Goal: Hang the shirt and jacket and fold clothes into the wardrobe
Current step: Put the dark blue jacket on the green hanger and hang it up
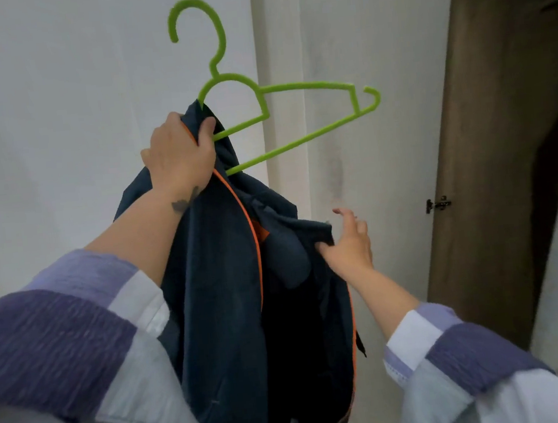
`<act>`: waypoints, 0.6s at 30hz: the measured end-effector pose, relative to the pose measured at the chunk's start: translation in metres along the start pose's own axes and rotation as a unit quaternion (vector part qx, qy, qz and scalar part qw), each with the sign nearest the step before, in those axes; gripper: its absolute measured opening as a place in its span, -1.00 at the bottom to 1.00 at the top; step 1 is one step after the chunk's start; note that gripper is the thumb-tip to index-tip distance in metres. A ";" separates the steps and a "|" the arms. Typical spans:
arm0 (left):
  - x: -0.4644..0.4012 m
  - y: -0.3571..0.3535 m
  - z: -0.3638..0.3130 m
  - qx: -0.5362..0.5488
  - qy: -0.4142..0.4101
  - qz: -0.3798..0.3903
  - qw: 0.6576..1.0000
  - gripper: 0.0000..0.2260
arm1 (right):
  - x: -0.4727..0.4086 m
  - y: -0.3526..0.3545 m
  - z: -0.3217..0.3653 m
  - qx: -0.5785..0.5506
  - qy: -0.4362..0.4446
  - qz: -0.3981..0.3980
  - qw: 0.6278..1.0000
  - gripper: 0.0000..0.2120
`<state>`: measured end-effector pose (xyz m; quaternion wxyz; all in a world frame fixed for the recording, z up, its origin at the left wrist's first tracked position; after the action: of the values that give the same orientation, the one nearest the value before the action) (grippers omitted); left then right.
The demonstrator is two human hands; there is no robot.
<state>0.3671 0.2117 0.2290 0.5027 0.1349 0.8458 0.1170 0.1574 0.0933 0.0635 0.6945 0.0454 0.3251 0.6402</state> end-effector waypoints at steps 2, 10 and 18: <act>0.001 -0.001 -0.006 -0.003 -0.003 0.005 1.000 -0.59 | 0.016 -0.014 -0.030 0.015 -0.107 0.080 0.991 -0.30; 0.024 -0.026 0.001 -0.049 0.008 0.045 0.998 -0.57 | 0.072 -0.050 -0.055 -0.022 -0.180 0.359 0.915 -0.82; 0.021 -0.044 0.004 -0.057 0.004 0.056 0.997 -0.56 | 0.095 -0.060 -0.052 -0.044 -0.229 0.531 0.815 -0.53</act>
<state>0.3558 0.1778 0.1951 0.4990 0.1531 0.8306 0.1938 0.1796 0.1513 -0.0437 0.3025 0.3254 0.0538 0.8943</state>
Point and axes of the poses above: each hand's wrist, its own x-axis away from the middle knuckle, its own y-axis out of the back of the hand, z = x × y, the point moved 3 cm from there along -x, towards the middle knuckle
